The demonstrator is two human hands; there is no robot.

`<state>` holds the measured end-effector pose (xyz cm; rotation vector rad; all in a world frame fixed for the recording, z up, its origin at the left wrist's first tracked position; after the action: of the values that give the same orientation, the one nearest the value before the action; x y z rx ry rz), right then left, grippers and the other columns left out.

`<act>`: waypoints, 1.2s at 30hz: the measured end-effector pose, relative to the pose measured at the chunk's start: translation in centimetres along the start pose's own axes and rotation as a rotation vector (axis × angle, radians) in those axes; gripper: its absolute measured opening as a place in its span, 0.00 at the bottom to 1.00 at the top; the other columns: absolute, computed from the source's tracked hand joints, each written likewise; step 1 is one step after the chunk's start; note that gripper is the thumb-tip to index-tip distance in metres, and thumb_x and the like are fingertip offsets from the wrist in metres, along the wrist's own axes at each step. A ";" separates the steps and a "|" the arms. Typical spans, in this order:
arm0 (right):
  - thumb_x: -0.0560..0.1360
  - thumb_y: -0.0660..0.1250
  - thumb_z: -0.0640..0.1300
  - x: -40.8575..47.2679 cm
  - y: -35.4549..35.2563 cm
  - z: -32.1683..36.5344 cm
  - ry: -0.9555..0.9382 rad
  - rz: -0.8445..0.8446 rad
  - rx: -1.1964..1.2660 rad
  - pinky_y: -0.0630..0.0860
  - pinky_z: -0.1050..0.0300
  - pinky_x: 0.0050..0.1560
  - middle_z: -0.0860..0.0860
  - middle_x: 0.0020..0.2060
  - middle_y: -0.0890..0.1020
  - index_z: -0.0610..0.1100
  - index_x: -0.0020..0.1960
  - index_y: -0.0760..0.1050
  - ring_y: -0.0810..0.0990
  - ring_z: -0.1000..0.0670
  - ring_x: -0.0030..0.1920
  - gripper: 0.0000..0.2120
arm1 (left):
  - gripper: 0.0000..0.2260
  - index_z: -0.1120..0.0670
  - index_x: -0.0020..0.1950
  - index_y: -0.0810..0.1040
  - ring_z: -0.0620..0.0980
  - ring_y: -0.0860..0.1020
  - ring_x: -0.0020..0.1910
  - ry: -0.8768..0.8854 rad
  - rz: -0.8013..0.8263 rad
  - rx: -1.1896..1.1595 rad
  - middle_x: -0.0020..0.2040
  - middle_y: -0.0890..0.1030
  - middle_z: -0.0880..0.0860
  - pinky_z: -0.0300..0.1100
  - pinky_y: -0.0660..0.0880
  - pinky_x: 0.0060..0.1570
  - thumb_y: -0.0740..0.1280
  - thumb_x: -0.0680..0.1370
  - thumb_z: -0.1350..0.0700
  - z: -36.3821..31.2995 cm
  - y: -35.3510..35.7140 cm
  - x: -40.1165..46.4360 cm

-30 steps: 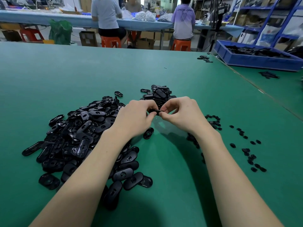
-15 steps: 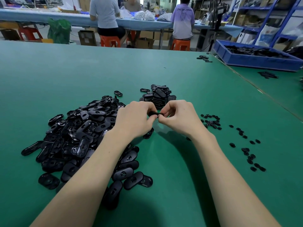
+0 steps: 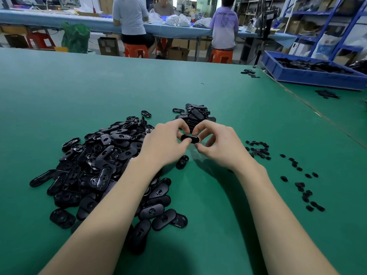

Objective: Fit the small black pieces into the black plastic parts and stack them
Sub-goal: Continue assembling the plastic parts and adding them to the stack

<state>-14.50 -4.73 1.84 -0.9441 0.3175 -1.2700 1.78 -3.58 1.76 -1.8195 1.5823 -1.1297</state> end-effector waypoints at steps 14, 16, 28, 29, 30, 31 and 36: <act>0.72 0.71 0.56 0.8 -3.2 -4.5 0.410 -0.350 -0.234 0.73 0.54 0.52 0.61 0.46 0.85 0.56 0.51 0.82 0.81 0.51 0.54 0.10 | 0.01 0.44 0.47 0.77 0.39 0.77 0.41 0.063 0.289 0.069 0.42 0.81 0.40 0.46 0.78 0.54 0.68 0.77 0.48 -0.1 0.8 -0.1; 0.72 0.71 0.55 2.1 -2.9 -4.6 0.444 -0.360 -0.225 0.73 0.52 0.56 0.58 0.47 0.86 0.54 0.51 0.83 0.82 0.49 0.55 0.10 | 0.01 0.44 0.46 0.77 0.39 0.77 0.41 0.073 0.299 0.069 0.42 0.82 0.41 0.45 0.78 0.54 0.68 0.77 0.49 -0.2 0.8 -0.1; 0.71 0.72 0.53 4.9 -1.4 -3.9 0.491 -0.216 -0.234 0.69 0.57 0.47 0.53 0.50 0.86 0.53 0.51 0.82 0.82 0.46 0.55 0.10 | 0.08 0.43 0.50 0.78 0.42 0.76 0.40 0.071 0.415 0.083 0.46 0.80 0.46 0.41 0.76 0.50 0.72 0.74 0.44 -0.1 0.9 -0.5; 0.71 0.72 0.53 4.5 -1.4 -3.7 0.479 -0.202 -0.229 0.70 0.57 0.47 0.54 0.50 0.86 0.53 0.50 0.82 0.82 0.46 0.55 0.09 | 0.09 0.43 0.50 0.77 0.42 0.76 0.39 0.066 0.427 0.088 0.46 0.79 0.46 0.40 0.76 0.48 0.73 0.74 0.44 -0.1 0.9 -0.6; 0.71 0.71 0.52 4.0 -1.4 -3.5 0.463 -0.183 -0.224 0.72 0.57 0.48 0.54 0.49 0.86 0.54 0.50 0.82 0.82 0.47 0.54 0.08 | 0.10 0.43 0.50 0.77 0.42 0.76 0.39 0.065 0.435 0.098 0.46 0.79 0.46 0.40 0.75 0.46 0.74 0.73 0.44 -0.2 0.9 -0.6; 0.71 0.71 0.52 3.4 -1.3 -3.3 0.445 -0.154 -0.222 0.74 0.56 0.49 0.55 0.48 0.86 0.54 0.48 0.82 0.82 0.47 0.53 0.07 | 0.10 0.43 0.50 0.77 0.43 0.76 0.39 0.068 0.439 0.109 0.45 0.79 0.46 0.39 0.73 0.45 0.74 0.73 0.45 -0.3 0.9 -0.6; 0.71 0.71 0.53 1.0 -0.6 -2.4 0.362 0.031 -0.155 0.78 0.55 0.51 0.60 0.41 0.84 0.56 0.42 0.83 0.82 0.53 0.49 0.03 | 0.07 0.43 0.46 0.77 0.40 0.75 0.38 0.092 0.402 0.092 0.44 0.79 0.45 0.38 0.75 0.47 0.72 0.73 0.53 -0.7 1.0 -0.7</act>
<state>-16.16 -6.67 1.14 -0.8320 0.7197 -1.4015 0.68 -2.99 1.13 -1.3261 1.8128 -1.0846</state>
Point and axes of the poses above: each hand's wrist, its own x-axis towards the middle knuckle, its own y-axis out of the palm, z = x × y, the point moved 5 cm from there along x, towards the middle knuckle
